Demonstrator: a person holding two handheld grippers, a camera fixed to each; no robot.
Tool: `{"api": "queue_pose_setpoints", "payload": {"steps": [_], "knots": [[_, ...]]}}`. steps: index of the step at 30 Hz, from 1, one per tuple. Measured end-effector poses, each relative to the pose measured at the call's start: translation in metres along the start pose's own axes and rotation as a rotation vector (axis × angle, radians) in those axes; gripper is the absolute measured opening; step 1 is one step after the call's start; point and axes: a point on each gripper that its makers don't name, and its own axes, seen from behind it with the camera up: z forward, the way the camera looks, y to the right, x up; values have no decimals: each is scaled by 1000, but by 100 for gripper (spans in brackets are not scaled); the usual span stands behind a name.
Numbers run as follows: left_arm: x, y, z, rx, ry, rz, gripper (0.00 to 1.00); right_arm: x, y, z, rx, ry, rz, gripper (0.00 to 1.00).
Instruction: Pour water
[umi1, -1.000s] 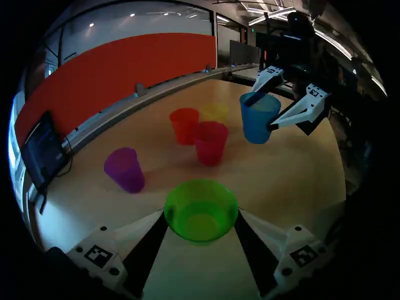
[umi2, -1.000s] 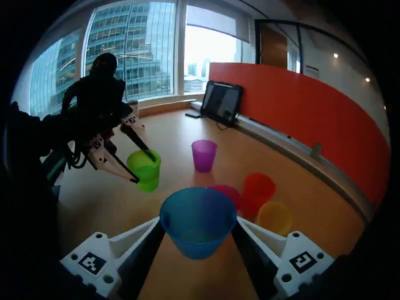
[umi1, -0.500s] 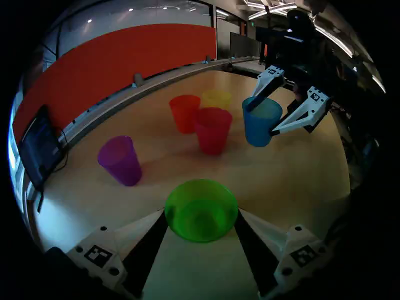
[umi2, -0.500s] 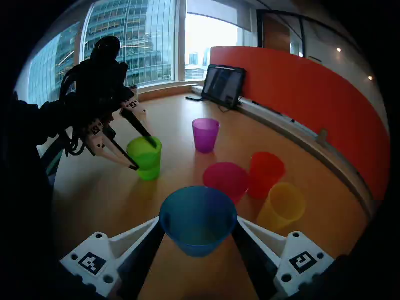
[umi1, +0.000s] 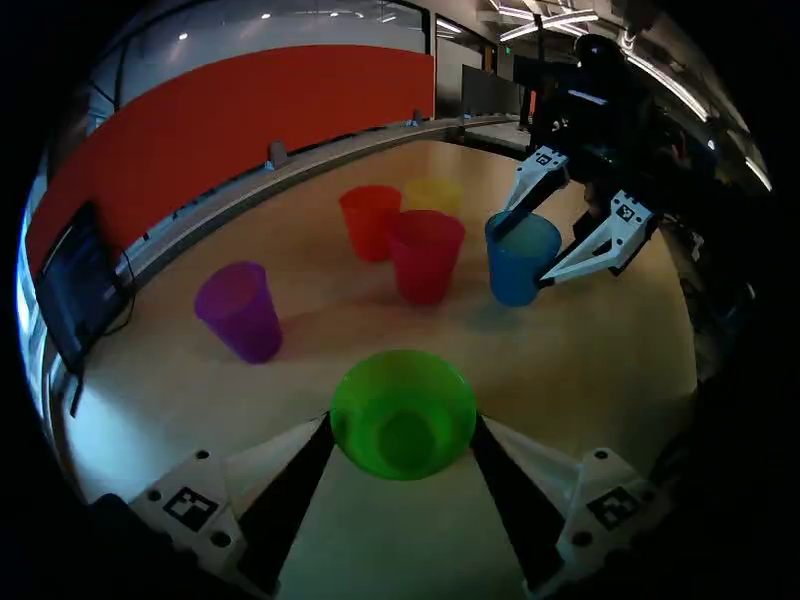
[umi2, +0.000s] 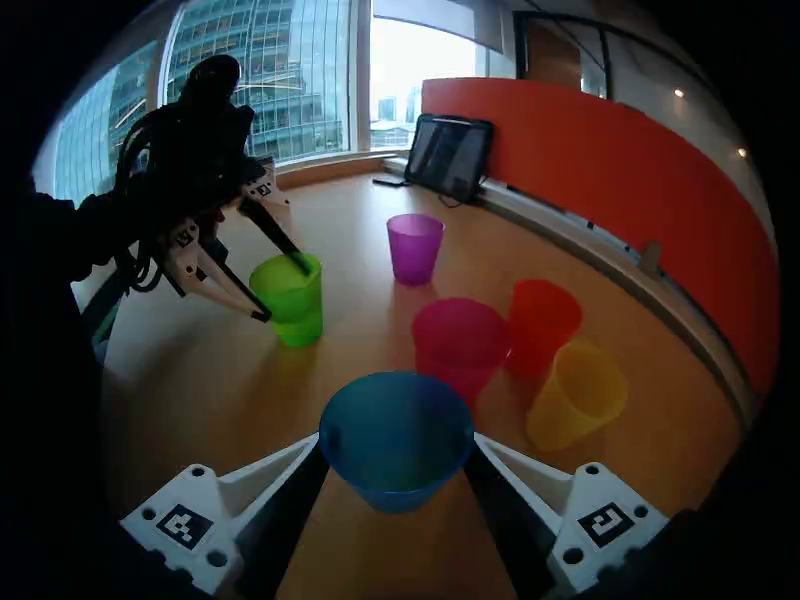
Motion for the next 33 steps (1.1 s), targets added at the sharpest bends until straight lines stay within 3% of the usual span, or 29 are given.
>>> {"api": "queue_pose_setpoints", "payload": {"steps": [20, 26, 33], "knots": [[-27, 1, -11, 15, -29, -49, 99, -16, -1, 4, -10, -26, 14, 91], [-28, 1, -15, 19, -23, -63, 99, -17, -4, 2, -13, -31, 13, 100], [-33, 3, -24, 37, -17, -72, 99, -25, -4, -8, -34, -31, 25, 100]]}}
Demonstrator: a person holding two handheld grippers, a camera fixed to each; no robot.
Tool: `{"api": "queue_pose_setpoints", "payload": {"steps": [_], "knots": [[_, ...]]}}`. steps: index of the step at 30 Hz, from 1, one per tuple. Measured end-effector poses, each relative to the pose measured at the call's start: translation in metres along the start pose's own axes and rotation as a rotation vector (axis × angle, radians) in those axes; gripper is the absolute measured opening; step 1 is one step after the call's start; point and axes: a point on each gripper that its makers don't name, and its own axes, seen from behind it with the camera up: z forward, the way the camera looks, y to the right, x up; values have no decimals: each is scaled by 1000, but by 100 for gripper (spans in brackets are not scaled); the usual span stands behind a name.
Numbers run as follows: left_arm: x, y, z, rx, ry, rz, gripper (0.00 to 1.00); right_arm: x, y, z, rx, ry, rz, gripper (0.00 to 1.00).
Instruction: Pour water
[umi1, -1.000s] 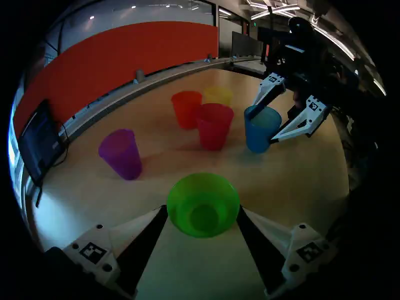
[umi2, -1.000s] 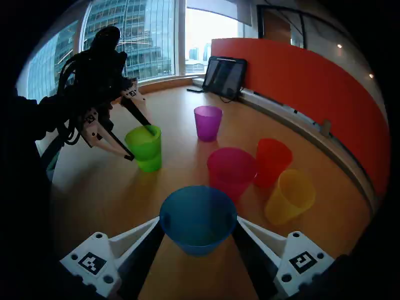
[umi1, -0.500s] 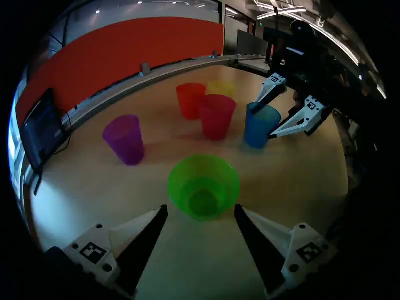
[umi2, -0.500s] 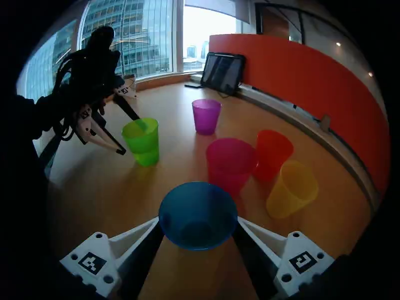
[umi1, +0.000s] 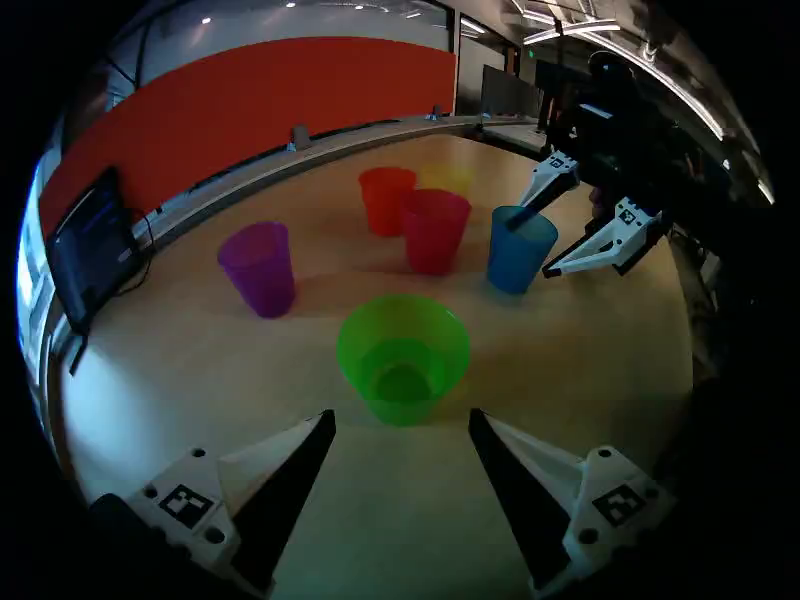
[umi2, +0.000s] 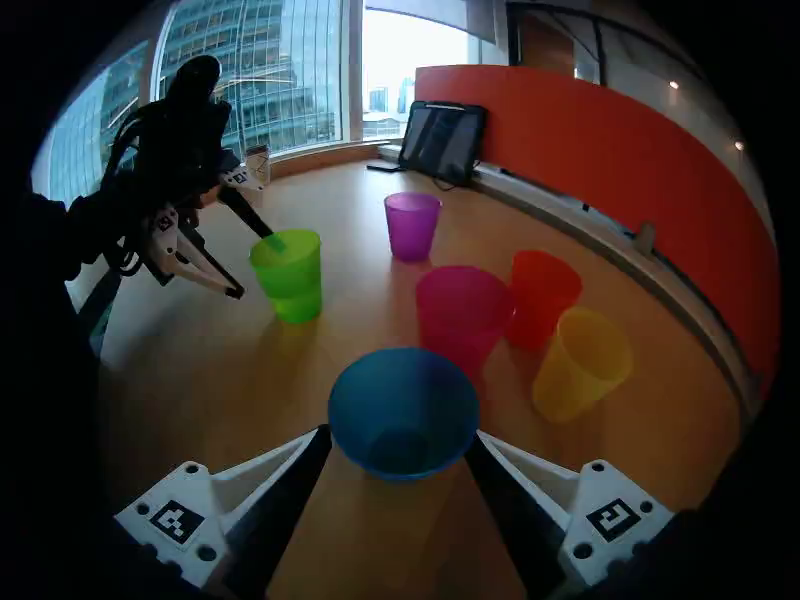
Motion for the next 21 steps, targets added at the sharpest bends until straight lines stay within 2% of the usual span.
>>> {"api": "queue_pose_setpoints", "payload": {"steps": [8, 14, 21], "knots": [[-10, -2, -16, 41, 10, -17, 99, -14, 1, -22, -45, 17, 35, 100], [-12, -5, -29, 82, 35, -42, 99, -22, 2, -41, -84, 41, 63, 100], [-12, -4, -44, 113, 73, -68, 99, -26, 5, -60, -145, 72, 88, 100]]}}
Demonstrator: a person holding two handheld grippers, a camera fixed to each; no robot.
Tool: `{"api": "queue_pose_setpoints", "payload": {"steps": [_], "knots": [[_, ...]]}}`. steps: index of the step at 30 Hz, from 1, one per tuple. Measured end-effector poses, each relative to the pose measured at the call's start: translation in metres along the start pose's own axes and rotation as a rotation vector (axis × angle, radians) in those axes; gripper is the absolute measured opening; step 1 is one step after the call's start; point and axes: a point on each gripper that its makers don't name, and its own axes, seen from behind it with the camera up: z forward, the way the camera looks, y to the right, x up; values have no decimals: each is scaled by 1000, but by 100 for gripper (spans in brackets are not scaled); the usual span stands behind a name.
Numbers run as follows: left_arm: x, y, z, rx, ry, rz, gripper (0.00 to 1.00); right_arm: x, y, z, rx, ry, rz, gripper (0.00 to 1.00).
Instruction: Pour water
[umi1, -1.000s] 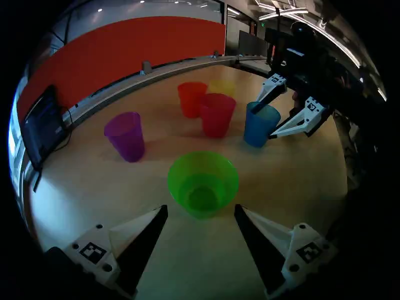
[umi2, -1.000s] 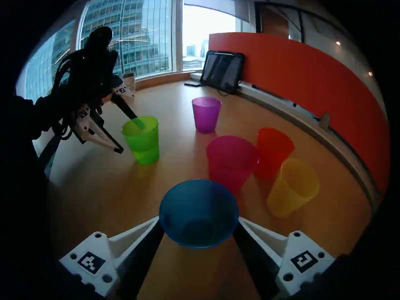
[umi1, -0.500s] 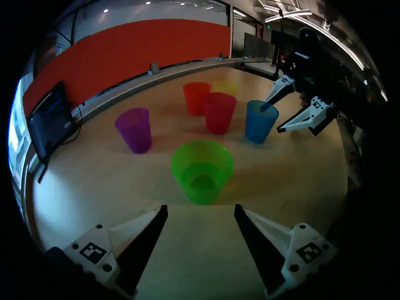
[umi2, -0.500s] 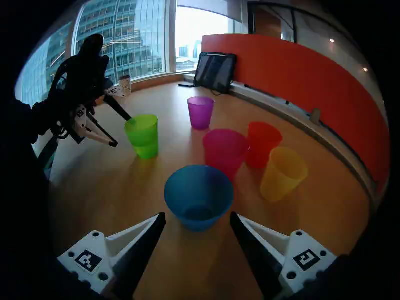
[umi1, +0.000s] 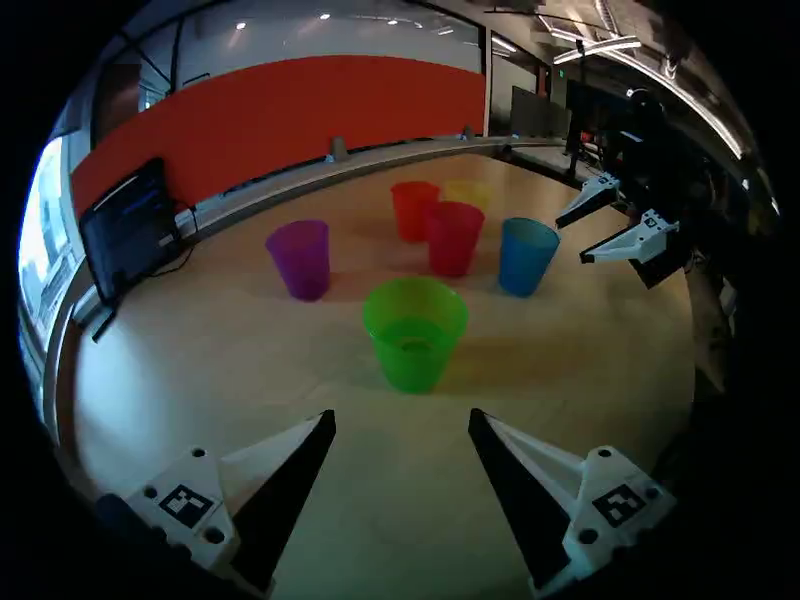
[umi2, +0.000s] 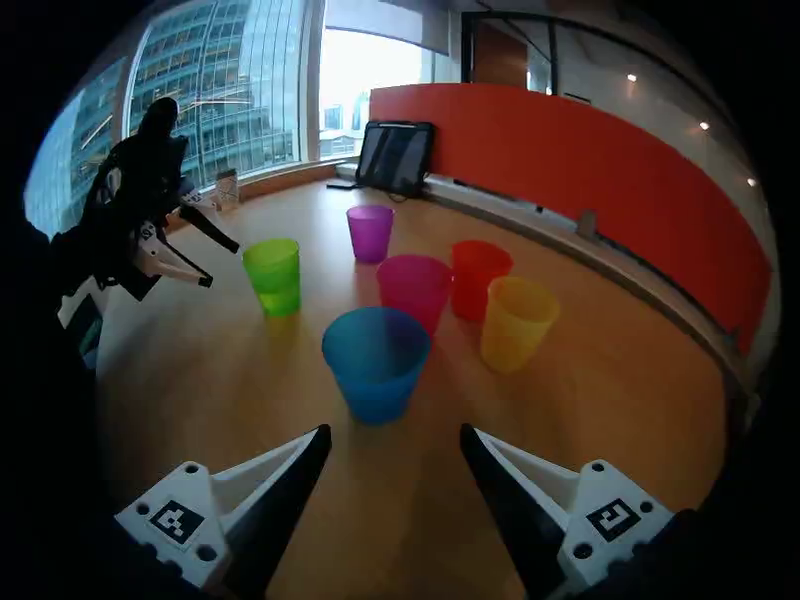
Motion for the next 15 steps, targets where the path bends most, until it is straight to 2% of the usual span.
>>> {"api": "queue_pose_setpoints", "payload": {"steps": [8, 15], "knots": [[7, -9, -24, 110, 102, -42, 99, 11, 11, -25, -102, 95, 62, 100], [34, -33, -55, 241, 261, -87, 99, 39, 33, -52, -240, 240, 133, 100]]}}
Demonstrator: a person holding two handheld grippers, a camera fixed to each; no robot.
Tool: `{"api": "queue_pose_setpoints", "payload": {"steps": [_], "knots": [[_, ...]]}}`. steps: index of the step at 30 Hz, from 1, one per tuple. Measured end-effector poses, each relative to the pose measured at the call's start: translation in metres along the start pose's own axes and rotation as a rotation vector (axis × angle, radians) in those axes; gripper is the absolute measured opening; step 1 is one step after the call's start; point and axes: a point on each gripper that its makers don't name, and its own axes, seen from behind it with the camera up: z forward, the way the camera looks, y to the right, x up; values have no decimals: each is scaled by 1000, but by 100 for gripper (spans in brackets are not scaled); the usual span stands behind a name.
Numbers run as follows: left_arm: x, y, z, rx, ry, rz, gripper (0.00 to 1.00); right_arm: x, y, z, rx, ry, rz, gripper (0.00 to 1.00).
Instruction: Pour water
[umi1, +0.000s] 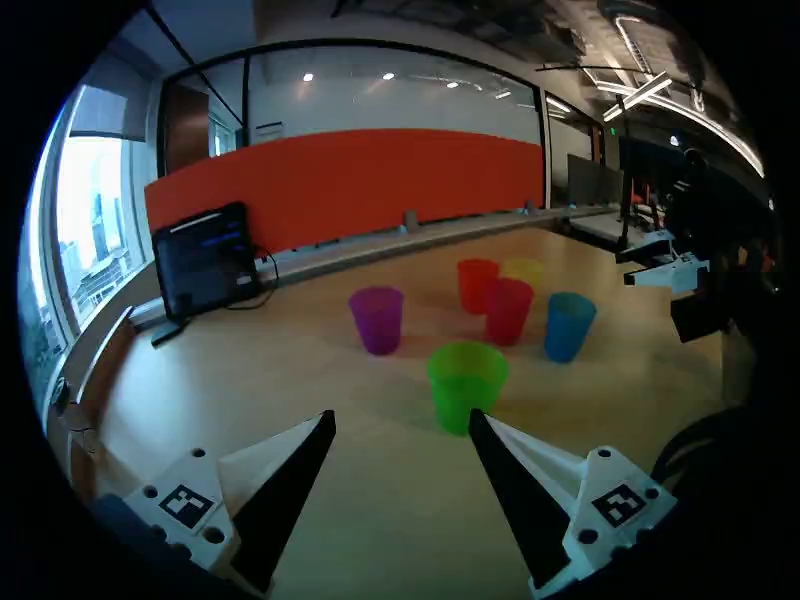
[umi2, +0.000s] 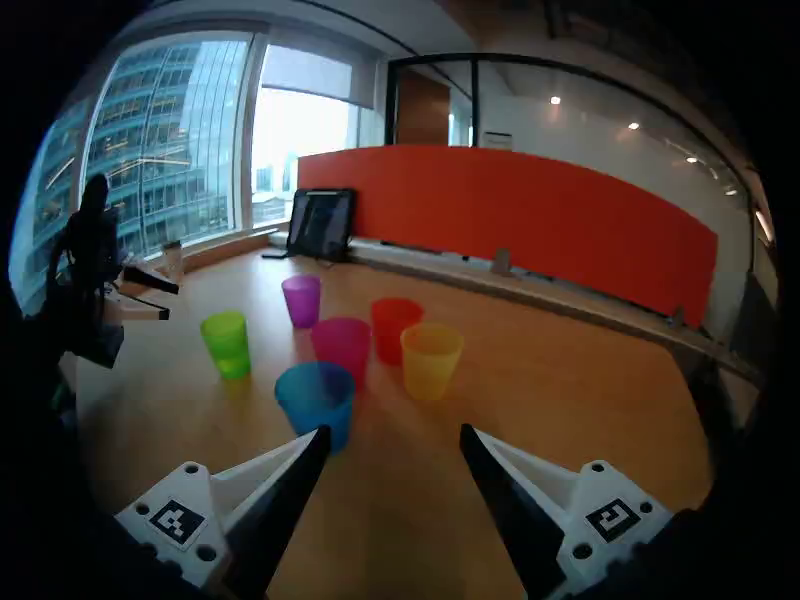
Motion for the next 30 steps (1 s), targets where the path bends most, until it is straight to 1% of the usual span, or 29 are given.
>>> {"api": "queue_pose_setpoints", "payload": {"steps": [3, 6, 12, 15, 23, 30], "knots": [[16, -7, -7, 42, 67, -16, 99, 14, 8, -4, -55, 58, 16, 100], [31, -11, -12, 76, 129, -22, 99, 24, 14, -7, -109, 105, 18, 100], [54, -16, -25, 156, 242, -10, 99, 41, 22, -14, -211, 187, 0, 100], [60, -20, -30, 197, 283, -11, 99, 48, 25, -17, -257, 223, 4, 100], [62, -30, -36, 275, 339, -51, 99, 64, 30, -25, -352, 318, 50, 100], [58, -36, -32, 334, 361, -79, 99, 74, 32, -32, -419, 394, 70, 100]]}}
